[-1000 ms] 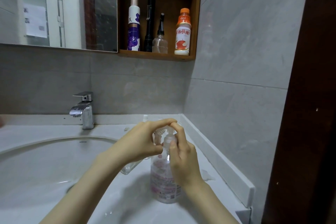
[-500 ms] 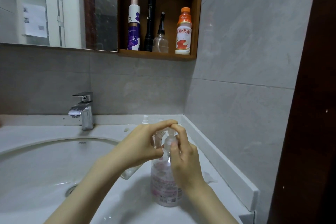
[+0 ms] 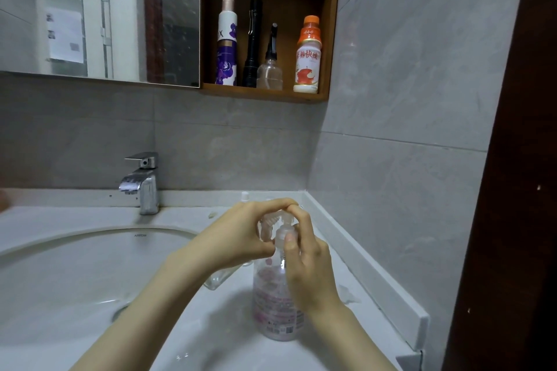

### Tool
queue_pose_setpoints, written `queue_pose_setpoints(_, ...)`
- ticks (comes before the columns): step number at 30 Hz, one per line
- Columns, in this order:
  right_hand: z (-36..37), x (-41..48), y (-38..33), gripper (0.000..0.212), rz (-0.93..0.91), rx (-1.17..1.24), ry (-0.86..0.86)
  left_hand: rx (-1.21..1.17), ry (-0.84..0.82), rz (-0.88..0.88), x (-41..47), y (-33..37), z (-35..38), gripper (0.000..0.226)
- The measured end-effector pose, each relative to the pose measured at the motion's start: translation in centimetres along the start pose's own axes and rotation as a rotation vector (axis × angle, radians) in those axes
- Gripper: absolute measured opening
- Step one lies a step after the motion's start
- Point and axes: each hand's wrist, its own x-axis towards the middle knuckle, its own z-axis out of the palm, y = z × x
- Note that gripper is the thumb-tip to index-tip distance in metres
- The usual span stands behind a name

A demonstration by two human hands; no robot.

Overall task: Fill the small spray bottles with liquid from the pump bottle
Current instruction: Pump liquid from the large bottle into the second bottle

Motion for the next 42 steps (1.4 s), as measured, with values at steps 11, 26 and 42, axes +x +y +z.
queue_pose_setpoints(11, -0.2, 0.1, -0.3, 0.04, -0.011, 0.008, 0.0, 0.007, 0.006, 0.001, -0.3, 0.2, -0.1, 0.076)
queue_pose_setpoints(26, 0.2, 0.0, 0.0, 0.028, 0.001, 0.028, 0.022, -0.109, 0.087, 0.047, -0.8, -0.6, 1.2, 0.079)
queue_pose_setpoints(42, -0.1, 0.1, -0.1, 0.041, -0.004, 0.001, -0.001, -0.108, -0.053, 0.001, -0.2, 0.0, -0.4, 0.074)
